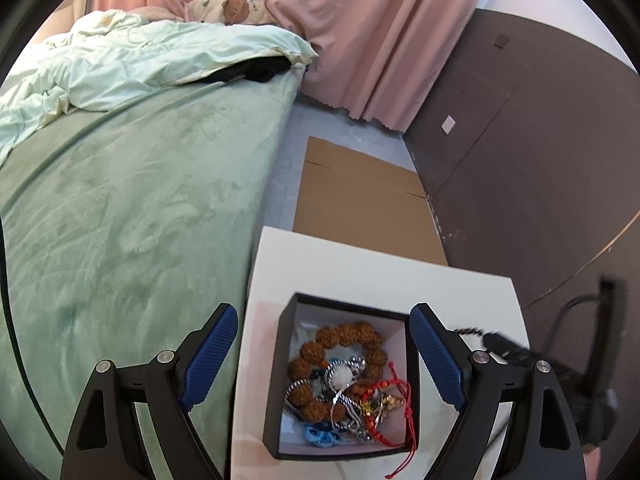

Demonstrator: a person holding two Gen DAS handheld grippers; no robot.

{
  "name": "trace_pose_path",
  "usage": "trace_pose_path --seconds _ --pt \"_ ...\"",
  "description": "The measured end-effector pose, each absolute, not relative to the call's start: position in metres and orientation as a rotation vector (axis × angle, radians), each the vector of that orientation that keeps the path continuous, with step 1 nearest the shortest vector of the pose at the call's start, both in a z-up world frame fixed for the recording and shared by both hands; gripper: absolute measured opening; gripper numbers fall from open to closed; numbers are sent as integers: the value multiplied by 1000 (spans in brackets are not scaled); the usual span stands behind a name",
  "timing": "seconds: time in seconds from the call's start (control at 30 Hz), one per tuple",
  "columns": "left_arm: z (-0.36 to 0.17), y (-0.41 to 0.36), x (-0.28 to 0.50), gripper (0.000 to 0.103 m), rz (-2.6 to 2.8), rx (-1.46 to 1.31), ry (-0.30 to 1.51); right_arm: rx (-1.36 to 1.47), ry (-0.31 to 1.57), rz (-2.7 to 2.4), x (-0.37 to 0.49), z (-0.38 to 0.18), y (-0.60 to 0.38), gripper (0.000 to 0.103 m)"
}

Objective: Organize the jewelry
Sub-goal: 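Grasp the black and green bead bracelet with the right gripper, then lower the bead bracelet into the black box and open the right gripper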

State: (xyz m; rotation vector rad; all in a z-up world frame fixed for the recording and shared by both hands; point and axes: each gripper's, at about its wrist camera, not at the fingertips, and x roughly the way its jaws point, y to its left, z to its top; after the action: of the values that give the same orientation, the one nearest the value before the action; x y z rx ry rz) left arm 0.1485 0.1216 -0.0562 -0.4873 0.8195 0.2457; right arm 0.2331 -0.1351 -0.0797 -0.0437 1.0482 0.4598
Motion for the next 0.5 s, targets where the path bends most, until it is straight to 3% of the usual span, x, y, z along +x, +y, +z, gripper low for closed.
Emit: trace_pose_path --seconds 0.5 --pt "-47 99 120 88 224 -373 799 185 893 659 196 -34 -154 11"
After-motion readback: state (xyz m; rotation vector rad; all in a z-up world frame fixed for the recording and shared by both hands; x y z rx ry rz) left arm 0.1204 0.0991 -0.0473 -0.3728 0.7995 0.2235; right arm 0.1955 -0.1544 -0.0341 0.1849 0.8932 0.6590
